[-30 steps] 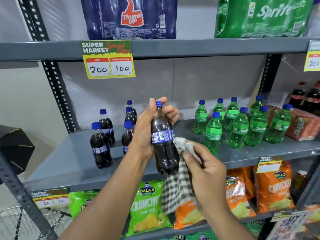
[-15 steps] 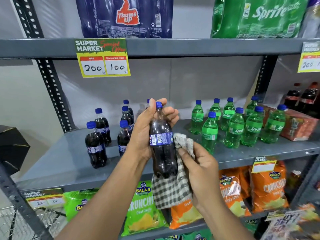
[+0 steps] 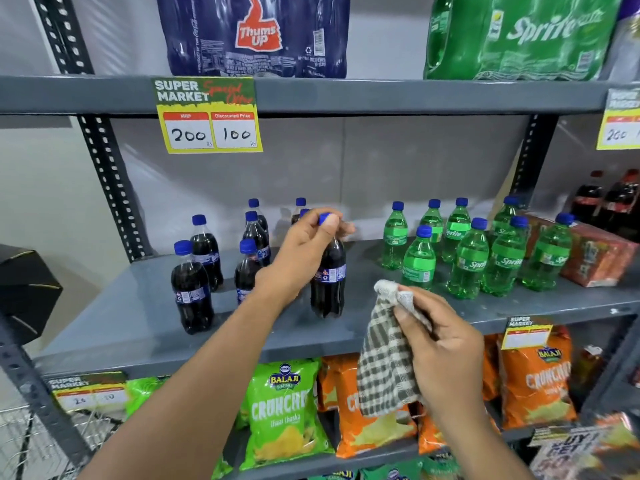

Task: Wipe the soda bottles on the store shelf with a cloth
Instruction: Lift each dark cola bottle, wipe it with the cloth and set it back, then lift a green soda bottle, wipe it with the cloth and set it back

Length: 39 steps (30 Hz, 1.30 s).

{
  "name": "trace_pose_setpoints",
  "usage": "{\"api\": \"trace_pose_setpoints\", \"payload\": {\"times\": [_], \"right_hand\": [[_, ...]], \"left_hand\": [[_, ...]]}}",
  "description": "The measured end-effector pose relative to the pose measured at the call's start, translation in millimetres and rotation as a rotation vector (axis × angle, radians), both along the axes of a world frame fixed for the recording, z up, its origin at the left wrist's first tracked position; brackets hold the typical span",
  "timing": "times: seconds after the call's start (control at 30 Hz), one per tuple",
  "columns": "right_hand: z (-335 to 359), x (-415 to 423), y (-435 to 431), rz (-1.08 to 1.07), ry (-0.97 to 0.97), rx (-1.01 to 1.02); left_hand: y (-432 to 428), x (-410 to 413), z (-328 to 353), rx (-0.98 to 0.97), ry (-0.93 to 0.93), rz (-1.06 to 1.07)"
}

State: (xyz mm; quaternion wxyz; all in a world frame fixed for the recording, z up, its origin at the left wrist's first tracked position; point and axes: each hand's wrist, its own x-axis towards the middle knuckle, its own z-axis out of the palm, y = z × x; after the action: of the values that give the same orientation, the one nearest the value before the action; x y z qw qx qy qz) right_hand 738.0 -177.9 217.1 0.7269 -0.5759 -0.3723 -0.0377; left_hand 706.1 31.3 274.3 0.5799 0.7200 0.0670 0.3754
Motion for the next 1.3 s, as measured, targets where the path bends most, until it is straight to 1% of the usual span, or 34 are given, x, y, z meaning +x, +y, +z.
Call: {"api": "trace_pose_setpoints", "payload": {"times": [0.07, 0.13, 0.23, 0.37, 0.67, 0.77, 0.8, 0.83, 0.9, 0.93, 0.97, 1.0, 1.07, 1.1, 1.17, 1.23, 1.3], "right_hand": [[-8.2, 1.3, -6.1, -0.015, 0.0, -0.025], [-18.6, 3.9, -12.2, -0.051, -0.008, -0.077], [-30.6, 9.9, -21.5, -0.09, -0.031, -0.137], [-28.7, 13.0, -29.7, -0.102, -0.032, -0.127], [-44.5, 27.5, -29.8, -0.097, -0.063, -0.109], [-50.6, 34.8, -31.2, -0.106, -0.053, -0.123], [-52.6, 37.5, -31.8, -0.112, -0.049, -0.132], [-54.5, 41.0, -33.4, -0.122, -0.053, -0.14], [-56.9, 45.9, -37.7, -0.142, -0.086, -0.15], [-58.2, 48.1, -39.7, -0.148, -0.102, -0.155], [-59.9, 50.9, -41.5, -0.151, -0.114, -0.156], [-61.5, 53.7, -43.5, -0.154, -0.117, -0.158], [-62.9, 60.2, -50.8, -0.174, -0.121, -0.166], [-63.2, 63.2, -54.9, -0.191, -0.134, -0.168], [-63.4, 68.7, -64.0, -0.236, -0.167, -0.176], [-63.8, 75.4, -76.2, -0.28, -0.197, -0.188], [-64.3, 81.2, -88.2, -0.329, -0.28, -0.183]], "left_hand": [[7.0, 9.7, -10.9, 0.104, 0.078, 0.043], [13.9, 18.1, -25.7, 0.143, 0.114, 0.078], [19.7, 26.8, -43.8, 0.146, 0.11, 0.181], [26.9, 29.2, -48.3, 0.141, 0.105, 0.267], [31.3, 26.4, -54.0, 0.185, 0.12, 0.295], [25.8, 22.6, -45.3, 0.185, 0.094, 0.326], [21.8, 21.5, -41.1, 0.218, 0.076, 0.359], [14.3, 21.3, -35.1, 0.3, 0.032, 0.411], [-9.8, 23.2, -20.4, 0.533, -0.11, 0.477], [-21.5, 30.0, -16.5, 0.63, -0.168, 0.466], [-33.7, 38.2, -13.9, 0.684, -0.185, 0.423], [-44.0, 50.0, -12.9, 0.683, -0.153, 0.363], [-56.4, 78.6, -14.4, 0.588, 0.011, 0.206], [-56.3, 93.4, -17.7, 0.515, 0.096, 0.124], [-50.7, 120.5, -25.1, 0.335, 0.207, 0.007], [-46.6, 141.2, -28.9, 0.144, 0.261, -0.067], [-46.1, 152.8, -33.4, 0.027, 0.265, -0.144]]}}
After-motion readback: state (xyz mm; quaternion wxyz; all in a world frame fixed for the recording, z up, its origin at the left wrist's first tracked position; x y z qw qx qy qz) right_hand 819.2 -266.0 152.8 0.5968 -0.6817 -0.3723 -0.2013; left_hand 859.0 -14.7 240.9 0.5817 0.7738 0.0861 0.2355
